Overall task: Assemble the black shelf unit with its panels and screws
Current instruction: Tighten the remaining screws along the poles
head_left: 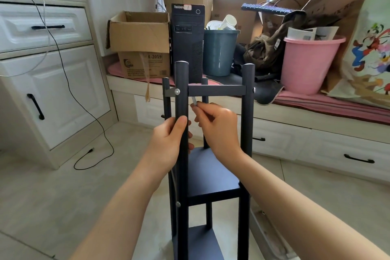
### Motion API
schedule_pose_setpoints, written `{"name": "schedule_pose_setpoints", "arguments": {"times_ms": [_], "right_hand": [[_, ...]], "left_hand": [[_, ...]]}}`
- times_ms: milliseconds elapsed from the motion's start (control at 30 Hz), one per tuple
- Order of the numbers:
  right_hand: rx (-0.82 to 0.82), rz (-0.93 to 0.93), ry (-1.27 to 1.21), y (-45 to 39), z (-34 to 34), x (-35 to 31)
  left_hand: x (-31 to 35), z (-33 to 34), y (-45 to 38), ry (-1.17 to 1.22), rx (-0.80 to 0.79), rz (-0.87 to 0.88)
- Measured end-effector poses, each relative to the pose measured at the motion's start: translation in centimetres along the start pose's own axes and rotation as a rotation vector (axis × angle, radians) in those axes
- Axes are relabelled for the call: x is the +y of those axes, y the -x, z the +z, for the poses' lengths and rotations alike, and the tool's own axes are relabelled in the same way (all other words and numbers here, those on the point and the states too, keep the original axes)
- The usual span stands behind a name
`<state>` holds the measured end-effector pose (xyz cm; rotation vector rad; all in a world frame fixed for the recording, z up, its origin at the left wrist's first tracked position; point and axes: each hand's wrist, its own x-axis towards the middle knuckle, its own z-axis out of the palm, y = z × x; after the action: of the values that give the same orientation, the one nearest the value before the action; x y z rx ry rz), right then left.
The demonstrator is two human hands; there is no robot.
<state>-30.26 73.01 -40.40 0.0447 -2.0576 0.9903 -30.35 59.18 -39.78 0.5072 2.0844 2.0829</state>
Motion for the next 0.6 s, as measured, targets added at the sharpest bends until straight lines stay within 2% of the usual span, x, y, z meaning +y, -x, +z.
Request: {"name": "schedule_pose_setpoints", "arguments": {"times_ms": [233,600], "right_hand": [[0.135,-0.22,0.166,-0.5,1.2,1.3],[0.215,-0.204,0.132,-1.5,3.6,2.1]], "left_hand": [[-0.2,-0.5,0.1,-0.022,-0.035,0.008],[-1.1,-1.2,-0.4,-0.059,-0.061,0.028]]}}
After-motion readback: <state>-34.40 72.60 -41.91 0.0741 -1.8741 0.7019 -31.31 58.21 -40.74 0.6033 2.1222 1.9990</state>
